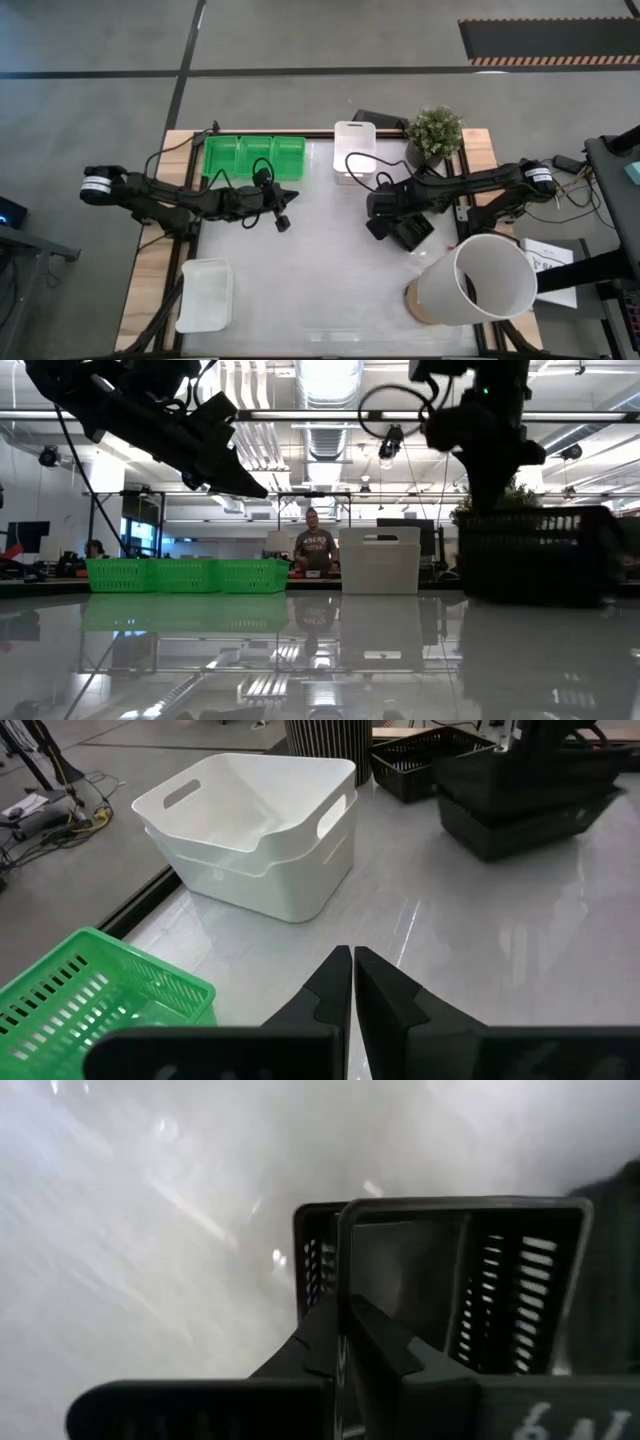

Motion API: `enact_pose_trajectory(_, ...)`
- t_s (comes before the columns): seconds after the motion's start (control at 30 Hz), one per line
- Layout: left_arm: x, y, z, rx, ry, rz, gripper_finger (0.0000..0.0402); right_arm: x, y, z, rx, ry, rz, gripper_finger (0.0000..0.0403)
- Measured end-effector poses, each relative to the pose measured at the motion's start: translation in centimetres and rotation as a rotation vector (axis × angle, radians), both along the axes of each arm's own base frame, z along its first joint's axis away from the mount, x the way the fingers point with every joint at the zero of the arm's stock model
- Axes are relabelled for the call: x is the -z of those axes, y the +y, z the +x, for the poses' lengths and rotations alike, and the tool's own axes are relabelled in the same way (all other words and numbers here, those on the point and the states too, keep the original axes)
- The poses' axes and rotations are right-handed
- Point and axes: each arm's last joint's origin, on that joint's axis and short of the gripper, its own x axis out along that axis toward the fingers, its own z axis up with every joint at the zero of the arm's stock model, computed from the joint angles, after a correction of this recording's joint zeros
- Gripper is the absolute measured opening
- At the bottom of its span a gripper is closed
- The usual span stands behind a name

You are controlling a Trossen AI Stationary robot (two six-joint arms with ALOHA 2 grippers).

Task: Stack baskets by color
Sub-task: Stack the left black bin on top of the right black bin

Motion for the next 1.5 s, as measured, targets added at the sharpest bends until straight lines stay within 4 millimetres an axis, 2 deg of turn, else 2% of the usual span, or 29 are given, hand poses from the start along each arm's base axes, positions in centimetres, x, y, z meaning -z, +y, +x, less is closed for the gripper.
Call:
enact_pose_trajectory(0.23,0.0,0.0,0.0,0.0,0.0,0.0,0.0,-2.4,0.8,0.0,-0.037,0.004,-0.101,0.0009)
enact_pose_trajectory(0.4,0.0,0.0,0.0,0.0,-0.002,0.0,0.0,-4.9,0.4,-0.7,-0.032,0.104,-0.221,0.0009)
enact_pose_trajectory(0.53,-0.1,0.0,0.0,0.0,-0.006,0.0,0.0,-5.7,-0.2,-1.3,-0.071,0.186,-0.287,0.0009)
enact_pose_trajectory(0.83,-0.1,0.0,0.0,0.0,-0.007,0.0,0.0,-2.9,-2.5,-2.6,-0.167,0.386,-0.296,0.0009)
enact_pose_trajectory(0.97,-0.1,0.0,0.0,0.0,-0.007,0.0,0.0,-2.3,-3.2,-3.6,-0.186,0.418,-0.278,0.0009)
enact_pose_trajectory(1.23,-0.1,0.0,0.0,0.001,-0.005,0.002,0.0,-2.4,-3.9,-5.4,-0.158,0.252,-0.25,0.0009)
enact_pose_trajectory(1.37,-0.1,0.0,0.0,0.001,-0.005,0.003,0.0,-1.7,-4.5,-6.2,-0.128,0.2,-0.257,0.0008)
enact_pose_trajectory(1.5,-0.1,0.0,0.0,0.001,-0.005,0.003,0.0,-0.4,-5.0,-6.9,-0.114,0.24,-0.249,0.0008)
